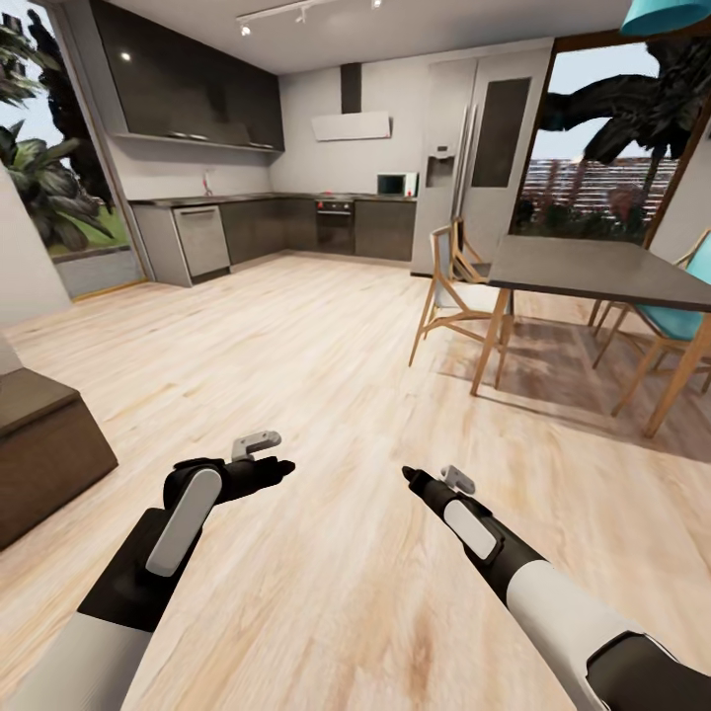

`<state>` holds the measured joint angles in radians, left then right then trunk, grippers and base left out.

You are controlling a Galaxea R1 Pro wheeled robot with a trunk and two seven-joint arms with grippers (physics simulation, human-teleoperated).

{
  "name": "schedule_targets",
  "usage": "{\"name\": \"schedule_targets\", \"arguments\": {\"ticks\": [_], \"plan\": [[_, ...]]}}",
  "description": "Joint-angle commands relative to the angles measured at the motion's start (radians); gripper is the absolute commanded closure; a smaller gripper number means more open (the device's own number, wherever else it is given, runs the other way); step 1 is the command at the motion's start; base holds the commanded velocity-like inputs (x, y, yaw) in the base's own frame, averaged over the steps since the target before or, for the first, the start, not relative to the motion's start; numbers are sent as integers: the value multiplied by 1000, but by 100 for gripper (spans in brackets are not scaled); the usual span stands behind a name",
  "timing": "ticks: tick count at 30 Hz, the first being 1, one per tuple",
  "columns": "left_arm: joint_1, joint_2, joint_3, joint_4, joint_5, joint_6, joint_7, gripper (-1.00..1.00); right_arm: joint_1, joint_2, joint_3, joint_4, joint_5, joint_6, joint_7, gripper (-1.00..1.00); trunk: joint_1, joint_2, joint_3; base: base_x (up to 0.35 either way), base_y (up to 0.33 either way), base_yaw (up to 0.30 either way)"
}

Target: Place each of the two pumpkins and all three candles from the living room inside a cabinet in the living room (use any cabinet), then make sure every cabinet is closed, and position the cauldron so it is next to a table in the living room.

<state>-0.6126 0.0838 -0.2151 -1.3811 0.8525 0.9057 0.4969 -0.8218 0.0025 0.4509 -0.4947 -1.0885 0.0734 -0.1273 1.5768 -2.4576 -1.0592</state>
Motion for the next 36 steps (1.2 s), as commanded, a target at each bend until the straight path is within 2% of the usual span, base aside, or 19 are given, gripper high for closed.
{"name": "schedule_targets", "arguments": {"ticks": [1,8,36], "plan": [[-1,1,-2,-1,10,1,10,-100,0,-1,6,-2,-4,2,-8,-100,0,0,-2,228,-169,147],[-1,2,0,-1,11,0,1,-100,0,-1,9,-2,-4,2,-8,-100,0,0,-13,141,-98,147],[-1,3,8,-1,16,-2,-2,-100,0,-2,9,-2,-4,-4,-8,-100,0,0,-54,2,-1,144]]}}
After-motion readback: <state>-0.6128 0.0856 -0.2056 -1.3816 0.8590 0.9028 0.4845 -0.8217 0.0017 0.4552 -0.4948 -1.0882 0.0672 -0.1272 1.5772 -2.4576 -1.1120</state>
